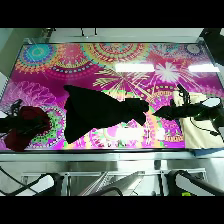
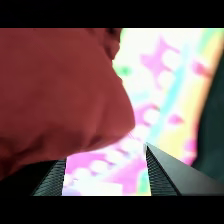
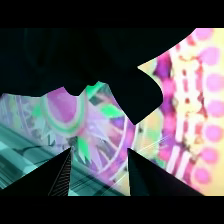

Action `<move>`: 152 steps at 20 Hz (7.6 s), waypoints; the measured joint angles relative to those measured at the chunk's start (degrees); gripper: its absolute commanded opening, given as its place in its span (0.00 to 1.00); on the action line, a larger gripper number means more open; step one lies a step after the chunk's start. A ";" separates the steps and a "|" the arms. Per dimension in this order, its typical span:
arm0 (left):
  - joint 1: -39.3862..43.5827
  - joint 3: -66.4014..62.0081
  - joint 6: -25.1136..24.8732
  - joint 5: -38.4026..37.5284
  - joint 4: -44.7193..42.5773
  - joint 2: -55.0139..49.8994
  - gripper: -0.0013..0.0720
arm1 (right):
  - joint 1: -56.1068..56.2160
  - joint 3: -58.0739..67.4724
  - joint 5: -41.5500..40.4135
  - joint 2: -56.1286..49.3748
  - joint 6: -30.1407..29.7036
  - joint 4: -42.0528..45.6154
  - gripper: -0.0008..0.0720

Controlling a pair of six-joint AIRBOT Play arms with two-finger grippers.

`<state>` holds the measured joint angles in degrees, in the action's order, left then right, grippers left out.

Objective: Fold the shirts.

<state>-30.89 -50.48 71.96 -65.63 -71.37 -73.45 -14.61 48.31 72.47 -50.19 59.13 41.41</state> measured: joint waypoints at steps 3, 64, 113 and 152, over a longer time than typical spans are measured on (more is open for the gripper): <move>-6.43 -2.89 -0.68 -0.96 -0.31 -3.82 0.74 | 0.20 0.00 0.02 0.11 0.02 0.00 0.54; 9.38 8.33 -10.99 -4.00 24.52 8.83 0.03 | 10.80 -0.72 -18.75 -3.61 -12.26 -3.65 0.70; 18.49 -47.17 -8.83 0.42 32.24 -19.87 0.03 | 9.01 52.00 -23.93 -33.92 -14.14 -13.09 0.08; 13.49 -13.25 -10.58 -9.31 15.52 -25.18 0.03 | -8.20 14.53 5.90 -15.39 -1.66 -0.72 0.54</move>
<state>-17.41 -63.72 61.39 -74.94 -55.86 -98.63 -22.81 62.85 78.37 -65.58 57.47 40.69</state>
